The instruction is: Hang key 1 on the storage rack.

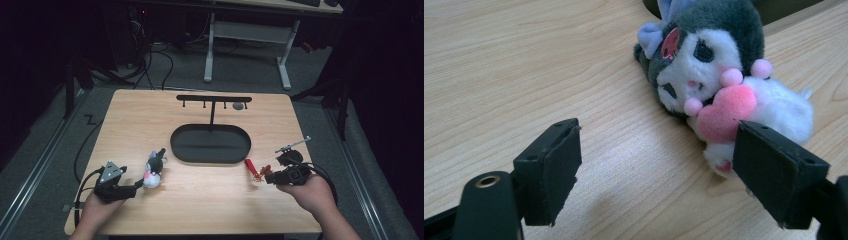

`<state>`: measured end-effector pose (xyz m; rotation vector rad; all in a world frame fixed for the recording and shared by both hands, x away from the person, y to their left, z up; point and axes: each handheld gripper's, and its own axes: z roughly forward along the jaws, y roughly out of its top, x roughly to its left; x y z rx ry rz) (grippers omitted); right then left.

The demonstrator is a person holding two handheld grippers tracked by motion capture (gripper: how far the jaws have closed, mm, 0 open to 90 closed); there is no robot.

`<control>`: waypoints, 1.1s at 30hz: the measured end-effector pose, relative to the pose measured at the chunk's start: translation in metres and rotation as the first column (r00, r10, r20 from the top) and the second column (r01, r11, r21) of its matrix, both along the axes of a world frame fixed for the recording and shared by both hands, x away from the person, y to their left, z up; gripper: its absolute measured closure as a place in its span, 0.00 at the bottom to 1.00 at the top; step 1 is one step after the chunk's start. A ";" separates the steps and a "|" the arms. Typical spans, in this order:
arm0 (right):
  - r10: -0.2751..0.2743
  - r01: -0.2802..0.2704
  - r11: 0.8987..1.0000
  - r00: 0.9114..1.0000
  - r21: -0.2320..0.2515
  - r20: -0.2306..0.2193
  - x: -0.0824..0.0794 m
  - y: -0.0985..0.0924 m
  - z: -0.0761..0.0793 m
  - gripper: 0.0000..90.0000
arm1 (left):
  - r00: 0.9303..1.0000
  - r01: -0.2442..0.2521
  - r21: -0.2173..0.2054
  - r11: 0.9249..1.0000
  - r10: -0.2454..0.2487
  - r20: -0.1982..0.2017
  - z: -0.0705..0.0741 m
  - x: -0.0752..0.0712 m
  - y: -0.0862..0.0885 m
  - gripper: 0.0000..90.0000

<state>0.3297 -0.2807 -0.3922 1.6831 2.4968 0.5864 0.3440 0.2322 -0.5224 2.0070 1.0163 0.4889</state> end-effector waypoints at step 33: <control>-0.008 0.013 0.999 0.995 -0.046 0.100 0.026 0.019 0.077 0.75 | 1.000 0.010 -0.004 1.000 -0.010 -0.009 0.000 -0.001 0.001 0.22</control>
